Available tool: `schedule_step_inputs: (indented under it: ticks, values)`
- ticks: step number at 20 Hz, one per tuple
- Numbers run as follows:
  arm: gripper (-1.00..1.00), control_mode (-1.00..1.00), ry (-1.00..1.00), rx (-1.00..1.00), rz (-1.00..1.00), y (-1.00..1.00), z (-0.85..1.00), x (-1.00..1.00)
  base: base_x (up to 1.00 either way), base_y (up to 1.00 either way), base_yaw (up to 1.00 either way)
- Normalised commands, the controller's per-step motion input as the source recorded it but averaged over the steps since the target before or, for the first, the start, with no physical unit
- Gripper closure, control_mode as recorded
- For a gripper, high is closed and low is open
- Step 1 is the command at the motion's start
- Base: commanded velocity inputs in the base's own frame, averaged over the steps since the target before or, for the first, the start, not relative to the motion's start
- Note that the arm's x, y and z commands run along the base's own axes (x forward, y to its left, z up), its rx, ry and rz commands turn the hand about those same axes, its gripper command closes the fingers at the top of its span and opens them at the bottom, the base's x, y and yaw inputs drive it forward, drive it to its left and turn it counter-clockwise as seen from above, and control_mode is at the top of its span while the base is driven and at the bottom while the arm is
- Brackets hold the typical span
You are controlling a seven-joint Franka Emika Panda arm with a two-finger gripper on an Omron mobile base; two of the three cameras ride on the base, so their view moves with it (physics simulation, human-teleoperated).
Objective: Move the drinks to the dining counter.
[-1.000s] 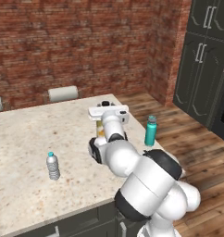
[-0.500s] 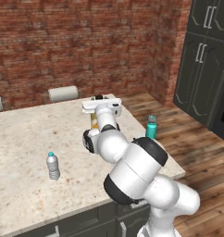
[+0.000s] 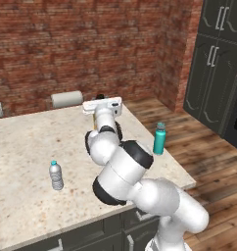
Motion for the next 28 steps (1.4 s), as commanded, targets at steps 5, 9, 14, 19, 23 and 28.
schedule_step_inputs:
  ticks: [5,9,14,19,23,28]
  values:
    - [1.00,-1.00,-0.16,-0.07,0.02,0.00,-0.40,0.56,0.00,0.00,0.00]
    - [1.00,-1.00,-0.08,0.01,0.10,-0.09,-0.32,0.38,0.00,0.00,0.00]
    - [1.00,-1.00,0.00,0.09,0.14,-0.05,-0.18,0.24,0.00,0.00,0.00]
    - [1.00,-1.00,-0.04,0.16,0.19,-0.01,-0.24,0.22,0.00,0.00,0.00]
    - [1.00,-1.00,-0.06,0.04,0.14,-0.01,-0.38,0.20,0.00,0.00,0.00]
    - [1.00,-1.00,-0.03,0.00,0.10,0.00,-0.34,0.32,0.00,0.00,0.00]
